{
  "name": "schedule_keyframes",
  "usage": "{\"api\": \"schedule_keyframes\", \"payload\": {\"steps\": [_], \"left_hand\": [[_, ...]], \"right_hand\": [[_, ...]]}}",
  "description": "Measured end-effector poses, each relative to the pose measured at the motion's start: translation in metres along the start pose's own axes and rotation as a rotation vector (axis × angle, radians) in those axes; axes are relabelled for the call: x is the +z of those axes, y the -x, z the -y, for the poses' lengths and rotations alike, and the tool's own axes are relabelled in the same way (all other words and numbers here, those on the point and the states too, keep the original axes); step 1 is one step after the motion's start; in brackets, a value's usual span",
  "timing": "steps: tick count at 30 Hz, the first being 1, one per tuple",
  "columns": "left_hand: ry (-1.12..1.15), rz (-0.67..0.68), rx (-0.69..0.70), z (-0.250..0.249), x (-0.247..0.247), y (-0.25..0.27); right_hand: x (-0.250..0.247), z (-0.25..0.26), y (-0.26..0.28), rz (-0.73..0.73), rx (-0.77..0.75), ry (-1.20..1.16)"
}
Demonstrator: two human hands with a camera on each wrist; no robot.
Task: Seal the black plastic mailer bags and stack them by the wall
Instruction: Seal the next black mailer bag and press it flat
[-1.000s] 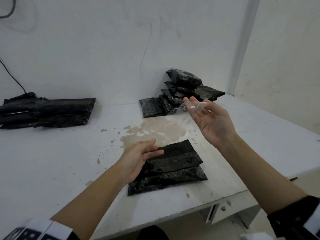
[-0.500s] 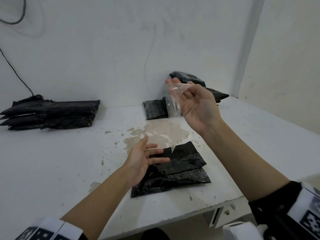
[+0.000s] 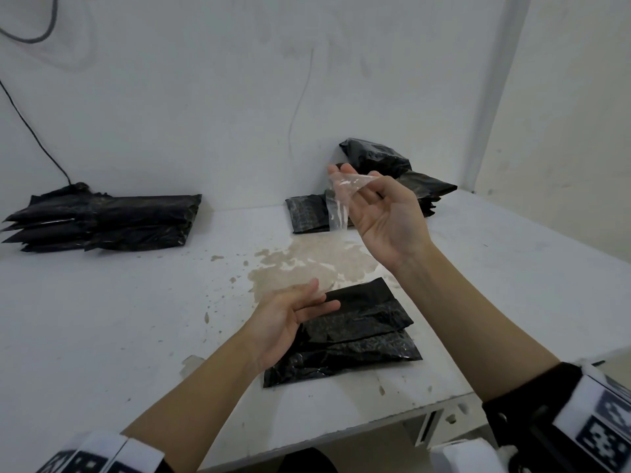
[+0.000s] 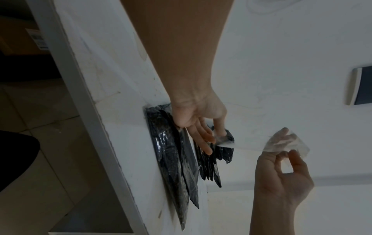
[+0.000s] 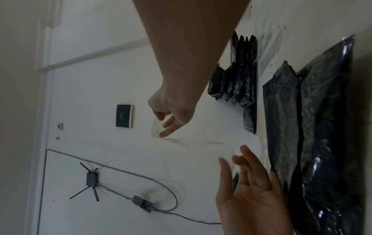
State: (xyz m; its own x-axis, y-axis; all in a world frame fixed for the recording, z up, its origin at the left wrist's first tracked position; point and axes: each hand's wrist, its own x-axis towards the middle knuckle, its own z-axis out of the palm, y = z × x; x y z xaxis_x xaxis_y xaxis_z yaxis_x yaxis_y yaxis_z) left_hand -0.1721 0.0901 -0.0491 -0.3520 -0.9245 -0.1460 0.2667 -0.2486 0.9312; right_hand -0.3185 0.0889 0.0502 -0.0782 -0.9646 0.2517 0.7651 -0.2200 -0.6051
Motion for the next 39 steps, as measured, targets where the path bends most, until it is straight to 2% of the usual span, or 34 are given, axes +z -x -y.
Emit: {"api": "schedule_keyframes", "payload": {"steps": [3,8,12,15,18,21,27,39], "left_hand": [[0.010,0.007,0.037,0.001,-0.002,0.001],[0.198,-0.131,0.036,0.004,-0.014,-0.006],[0.286,-0.223,0.048,0.007,-0.022,-0.008],[0.320,-0.258,0.058,0.007,-0.026,-0.007],[0.337,-0.261,0.060,0.006,-0.026,-0.005],[0.341,-0.278,0.066,0.006,-0.025,-0.001],[0.353,-0.311,0.071,0.010,-0.027,0.003],[0.353,-0.331,0.124,0.013,-0.022,0.012]], "right_hand": [[-0.005,0.004,-0.001,-0.002,-0.027,-0.017],[-0.038,0.027,0.001,0.033,-0.142,0.195],[-0.088,0.051,0.015,0.167,-0.295,0.656],[-0.126,0.061,0.030,0.200,-0.425,1.051],[-0.157,0.061,0.043,0.273,-0.461,1.354],[-0.179,0.052,0.048,0.406,-0.559,1.606],[-0.196,0.032,0.048,0.563,-0.585,1.653],[-0.194,0.026,0.055,0.674,-0.647,1.714]]}}
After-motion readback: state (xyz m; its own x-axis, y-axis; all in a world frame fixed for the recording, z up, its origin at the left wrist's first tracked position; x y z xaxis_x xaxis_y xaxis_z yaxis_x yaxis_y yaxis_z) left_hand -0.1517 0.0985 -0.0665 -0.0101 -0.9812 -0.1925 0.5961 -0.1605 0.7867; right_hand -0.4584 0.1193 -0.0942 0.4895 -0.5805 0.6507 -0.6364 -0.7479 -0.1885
